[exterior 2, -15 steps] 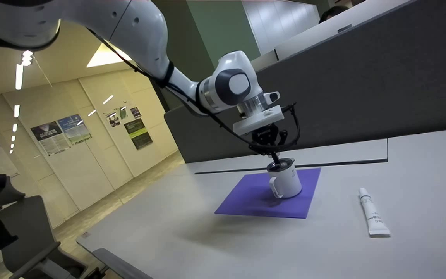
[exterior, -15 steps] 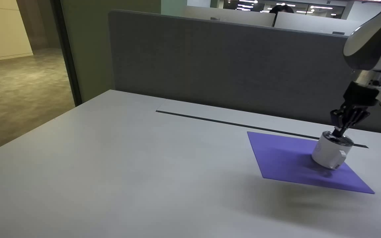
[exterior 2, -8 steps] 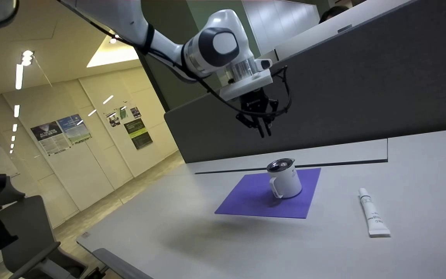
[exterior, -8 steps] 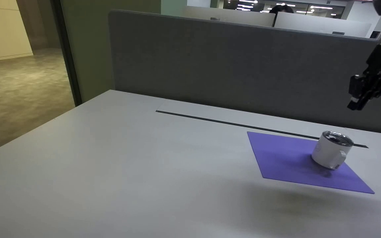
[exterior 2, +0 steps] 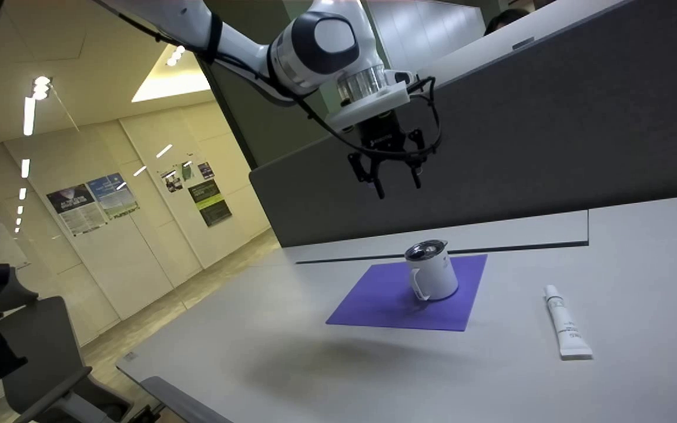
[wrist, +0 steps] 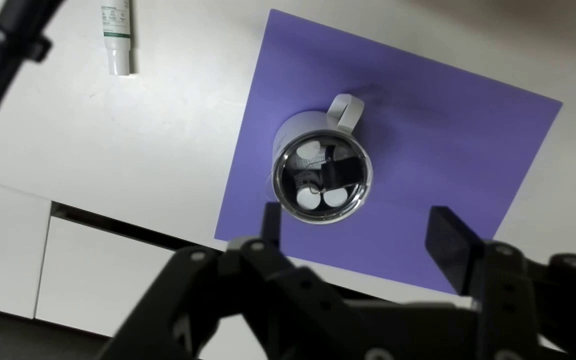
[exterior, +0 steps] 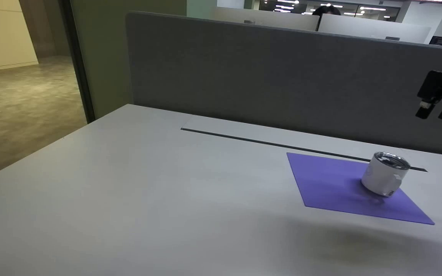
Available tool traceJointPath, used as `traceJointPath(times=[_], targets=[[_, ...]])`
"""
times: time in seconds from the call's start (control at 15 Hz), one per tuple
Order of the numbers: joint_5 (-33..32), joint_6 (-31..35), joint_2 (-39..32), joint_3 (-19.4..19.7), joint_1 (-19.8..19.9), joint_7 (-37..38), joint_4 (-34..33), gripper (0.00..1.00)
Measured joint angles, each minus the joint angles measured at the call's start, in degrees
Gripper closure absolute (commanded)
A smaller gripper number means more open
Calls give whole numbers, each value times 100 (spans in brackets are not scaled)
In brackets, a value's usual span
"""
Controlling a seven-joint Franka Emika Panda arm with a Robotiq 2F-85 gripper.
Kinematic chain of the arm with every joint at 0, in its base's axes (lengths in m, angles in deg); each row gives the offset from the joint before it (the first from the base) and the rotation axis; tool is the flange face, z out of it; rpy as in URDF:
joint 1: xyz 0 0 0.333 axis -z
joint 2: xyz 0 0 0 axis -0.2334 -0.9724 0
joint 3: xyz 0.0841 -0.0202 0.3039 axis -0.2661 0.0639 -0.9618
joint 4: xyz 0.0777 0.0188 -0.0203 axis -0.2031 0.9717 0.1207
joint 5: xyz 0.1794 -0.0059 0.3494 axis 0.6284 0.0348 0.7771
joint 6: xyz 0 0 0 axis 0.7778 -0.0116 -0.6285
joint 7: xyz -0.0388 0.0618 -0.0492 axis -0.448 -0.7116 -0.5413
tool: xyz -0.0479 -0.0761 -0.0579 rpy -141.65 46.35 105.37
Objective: Move the slider to close the opening on the top of the cup
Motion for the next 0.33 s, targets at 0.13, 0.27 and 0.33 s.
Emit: traceJointPath(times=[0.13, 0.27, 0.33], targets=[[-9, 3, 0, 63, -26, 2, 0, 0], [-55, 8, 0, 111, -54, 15, 0, 0], [-112, 13, 0, 152, -84, 70, 3, 0]])
